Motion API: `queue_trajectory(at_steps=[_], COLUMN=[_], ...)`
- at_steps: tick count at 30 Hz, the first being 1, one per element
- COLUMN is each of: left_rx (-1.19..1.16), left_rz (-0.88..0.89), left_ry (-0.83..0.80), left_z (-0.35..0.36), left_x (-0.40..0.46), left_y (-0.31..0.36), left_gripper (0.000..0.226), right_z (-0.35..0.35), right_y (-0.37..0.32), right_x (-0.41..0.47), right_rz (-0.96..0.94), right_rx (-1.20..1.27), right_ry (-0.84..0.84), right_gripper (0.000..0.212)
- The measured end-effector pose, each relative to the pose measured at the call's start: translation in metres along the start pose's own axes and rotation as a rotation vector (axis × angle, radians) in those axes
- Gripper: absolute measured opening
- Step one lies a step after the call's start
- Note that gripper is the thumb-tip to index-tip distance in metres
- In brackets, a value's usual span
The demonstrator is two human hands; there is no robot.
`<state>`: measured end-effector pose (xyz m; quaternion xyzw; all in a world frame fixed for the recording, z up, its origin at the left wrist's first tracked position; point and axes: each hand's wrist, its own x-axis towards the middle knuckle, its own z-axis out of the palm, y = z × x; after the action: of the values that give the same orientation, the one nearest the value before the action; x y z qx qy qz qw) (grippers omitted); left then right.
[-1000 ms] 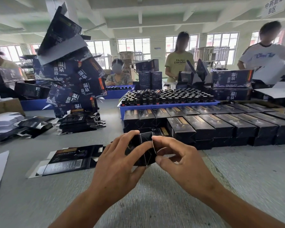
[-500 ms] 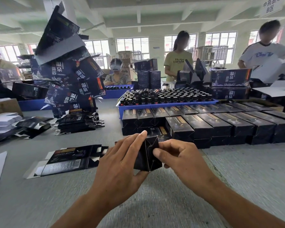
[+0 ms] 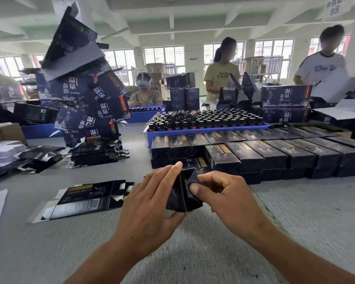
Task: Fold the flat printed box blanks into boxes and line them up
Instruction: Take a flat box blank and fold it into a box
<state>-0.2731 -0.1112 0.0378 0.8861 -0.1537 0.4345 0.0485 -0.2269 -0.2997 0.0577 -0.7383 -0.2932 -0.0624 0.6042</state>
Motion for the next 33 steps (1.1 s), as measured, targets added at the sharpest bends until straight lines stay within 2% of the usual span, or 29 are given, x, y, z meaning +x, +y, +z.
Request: queue_trajectory(at_steps=[4,9,14,16,19,21,23,25,28,30,33], left_rx=[-0.016,-0.029,-0.091,-0.113,-0.097,-0.117,-0.196,-0.406,-0.849,-1.017,-1.096], left_rz=[-0.004,-0.023,0.022,0.058,0.045,-0.062,-0.225,-0.446,-0.761,-0.837,-0.809], left_ry=[0.008,-0.002,-0.054,-0.076,-0.067,-0.015,0.045,0.042,0.018,-0.018,0.001], left_z=[-0.001,-0.002,-0.001,0.002,0.003,0.003,0.002,0.0,0.001,0.003,0.004], left_x=[0.0,0.0,0.0,-0.001,-0.002,-0.001,0.0,0.002,0.004,0.006,0.007], left_y=[0.001,0.001,0.004,0.005,0.005,0.004,0.004,0.002,-0.005,-0.01,-0.012], left_gripper=[0.088,0.097,0.086,0.085,0.087,0.086,0.074,0.069,0.084,0.085,0.06], right_z=[-0.006,-0.006,-0.002,0.001,0.002,-0.003,-0.009,-0.012,-0.009,-0.007,-0.004], right_y=[-0.002,0.002,0.007,0.008,0.009,0.012,0.017,0.022,0.024,0.025,0.021], right_x=[0.002,0.003,0.001,0.001,0.005,0.009,0.013,0.016,0.016,0.014,0.01], right_rz=[0.036,0.03,0.06,0.071,0.101,0.178,0.262,0.327,0.38,0.377,0.353], right_rx=[0.043,0.001,-0.047,-0.067,0.051,0.092,0.128,0.191,0.251,0.176,0.068], right_ry=[-0.047,-0.06,-0.114,-0.111,0.003,0.069,0.067,0.032,-0.081,-0.169,-0.265], right_gripper=[0.009,0.015,0.071,0.07,0.06,0.065,0.068,0.061,0.056,0.056,0.052])
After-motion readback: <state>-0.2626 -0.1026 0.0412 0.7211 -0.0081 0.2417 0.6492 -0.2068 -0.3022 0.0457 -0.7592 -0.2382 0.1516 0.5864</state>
